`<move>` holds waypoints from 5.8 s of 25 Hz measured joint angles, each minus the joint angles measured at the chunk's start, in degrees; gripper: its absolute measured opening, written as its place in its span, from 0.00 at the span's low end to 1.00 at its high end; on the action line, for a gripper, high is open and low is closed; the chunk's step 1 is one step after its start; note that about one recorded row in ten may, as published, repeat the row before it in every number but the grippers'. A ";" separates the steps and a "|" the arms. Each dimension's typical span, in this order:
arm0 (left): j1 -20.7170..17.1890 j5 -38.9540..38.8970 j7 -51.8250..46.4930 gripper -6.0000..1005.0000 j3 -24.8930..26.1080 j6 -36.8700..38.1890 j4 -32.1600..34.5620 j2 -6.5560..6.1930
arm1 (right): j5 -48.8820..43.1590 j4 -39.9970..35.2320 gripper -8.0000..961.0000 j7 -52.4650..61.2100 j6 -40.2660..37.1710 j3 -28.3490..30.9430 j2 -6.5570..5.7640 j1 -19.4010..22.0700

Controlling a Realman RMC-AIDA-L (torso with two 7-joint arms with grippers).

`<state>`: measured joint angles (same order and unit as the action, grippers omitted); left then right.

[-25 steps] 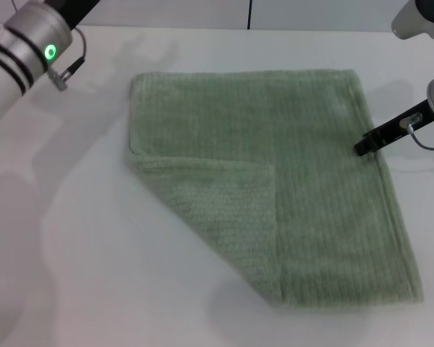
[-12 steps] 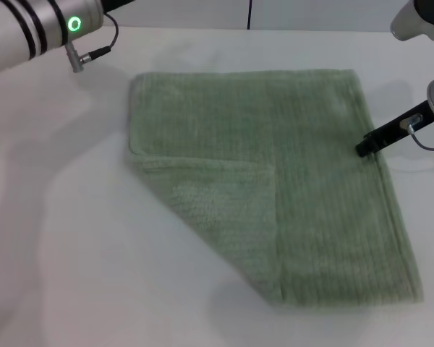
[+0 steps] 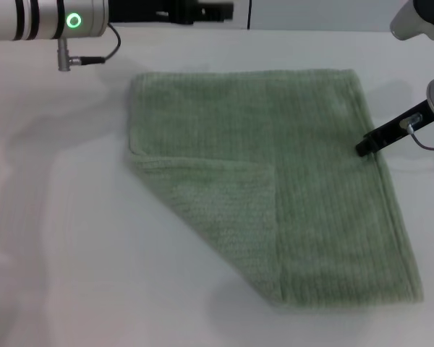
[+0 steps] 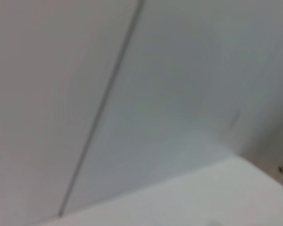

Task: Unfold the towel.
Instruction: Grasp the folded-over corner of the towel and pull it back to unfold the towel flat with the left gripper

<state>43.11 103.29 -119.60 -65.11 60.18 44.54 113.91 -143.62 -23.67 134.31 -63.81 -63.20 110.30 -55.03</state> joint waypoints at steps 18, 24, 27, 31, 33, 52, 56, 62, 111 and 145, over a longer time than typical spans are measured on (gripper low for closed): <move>5.99 20.49 -4.42 0.80 -1.17 9.29 0.41 4.20 | -0.50 0.49 0.01 -0.01 -0.18 0.01 -0.02 -0.16; 6.63 20.78 -4.33 0.80 -7.65 9.79 0.20 4.34 | -0.78 0.72 0.01 -0.01 -0.16 0.01 -0.06 -0.49; 6.80 20.89 -4.32 0.80 -8.86 9.91 0.19 4.40 | -0.87 0.74 0.01 -0.01 -0.14 0.01 -0.08 -0.62; 7.01 20.92 -4.43 0.80 -9.28 9.94 0.18 4.51 | -0.88 0.74 0.01 -0.01 -0.12 0.01 -0.09 -0.63; 7.21 20.89 -4.46 0.80 -9.39 9.92 0.14 4.61 | -0.88 0.74 0.01 -0.01 -0.11 0.01 -0.09 -0.63; 10.46 19.86 -6.85 0.80 -19.08 3.11 -5.01 5.18 | -1.41 0.82 0.01 0.00 -0.09 0.00 -0.09 -1.26; 10.51 17.67 -6.67 0.80 -20.56 3.27 -5.22 5.18 | -1.41 0.82 0.01 -0.01 -0.09 0.01 -0.09 -1.31; 11.32 14.79 -6.83 0.80 -25.31 2.94 -6.38 5.17 | -1.41 0.96 0.01 0.00 -0.02 0.01 -0.09 -1.31; 11.71 12.11 -6.99 0.61 -34.10 -6.24 -8.97 5.26 | -1.49 1.17 0.01 -0.16 0.00 0.00 0.00 -1.56; 10.82 15.75 -1.63 0.09 -23.66 5.78 -7.13 4.14 | -1.49 1.11 0.01 -0.63 0.00 0.00 -0.04 -1.42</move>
<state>53.93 119.04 -121.23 -88.77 65.96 37.42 118.06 -145.10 -22.56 133.67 -63.81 -63.19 110.26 -56.46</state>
